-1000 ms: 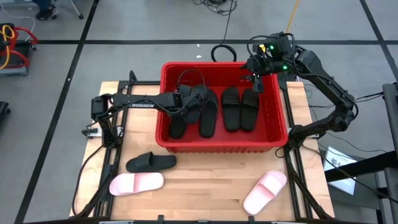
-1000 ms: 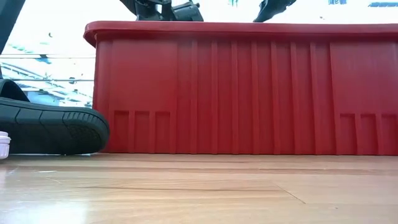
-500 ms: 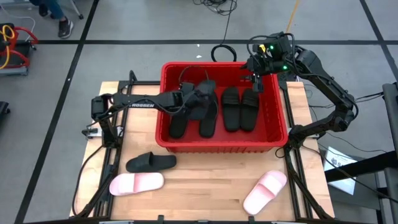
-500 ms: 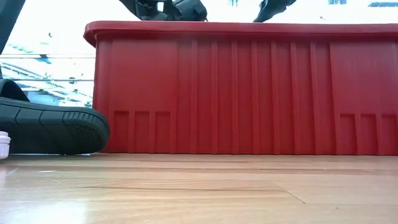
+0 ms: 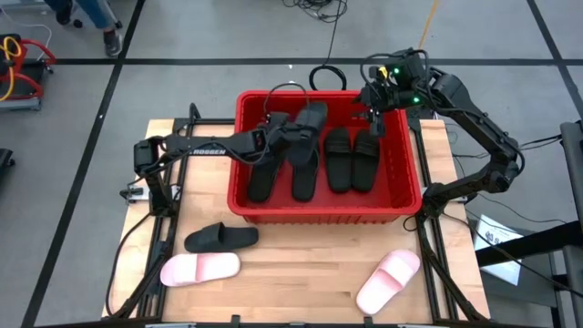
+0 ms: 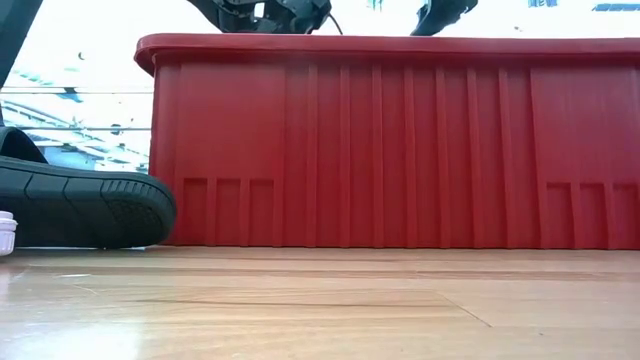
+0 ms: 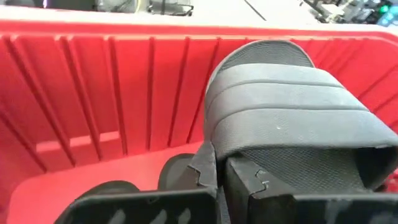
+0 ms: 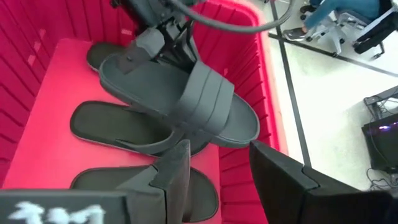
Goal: Pick and place slides into bin
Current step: Put the black slide into the red bin
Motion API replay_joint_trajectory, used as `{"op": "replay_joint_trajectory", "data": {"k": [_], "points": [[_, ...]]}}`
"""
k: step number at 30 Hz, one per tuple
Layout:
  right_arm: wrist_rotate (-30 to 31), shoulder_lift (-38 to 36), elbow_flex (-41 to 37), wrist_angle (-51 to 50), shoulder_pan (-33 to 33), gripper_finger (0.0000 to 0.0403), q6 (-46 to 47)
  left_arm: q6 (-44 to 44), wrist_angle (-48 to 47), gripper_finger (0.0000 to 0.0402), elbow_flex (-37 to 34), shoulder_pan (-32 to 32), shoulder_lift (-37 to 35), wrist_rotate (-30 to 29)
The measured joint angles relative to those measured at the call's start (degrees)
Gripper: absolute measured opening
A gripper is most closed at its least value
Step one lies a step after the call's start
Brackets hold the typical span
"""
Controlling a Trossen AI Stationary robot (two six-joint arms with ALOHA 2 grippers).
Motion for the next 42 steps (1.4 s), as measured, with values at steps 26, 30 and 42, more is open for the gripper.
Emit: {"op": "replay_joint_trajectory", "data": {"k": [26,30,42], "points": [[-0.2,0.0,-7.5,8.4,0.4,0.0157,3.1,46.8,32.1,0.0,0.0,-3.0,0.1,-1.9],[-0.2,0.0,-7.5,9.4,0.4,0.0157,5.0,49.0,33.9,0.0,0.0,-4.1,0.1,-2.1],[-10.5,0.0,-7.5,8.9,0.3,0.0153,5.1,50.3,35.6,0.0,0.0,-4.7,0.1,-1.9]]}}
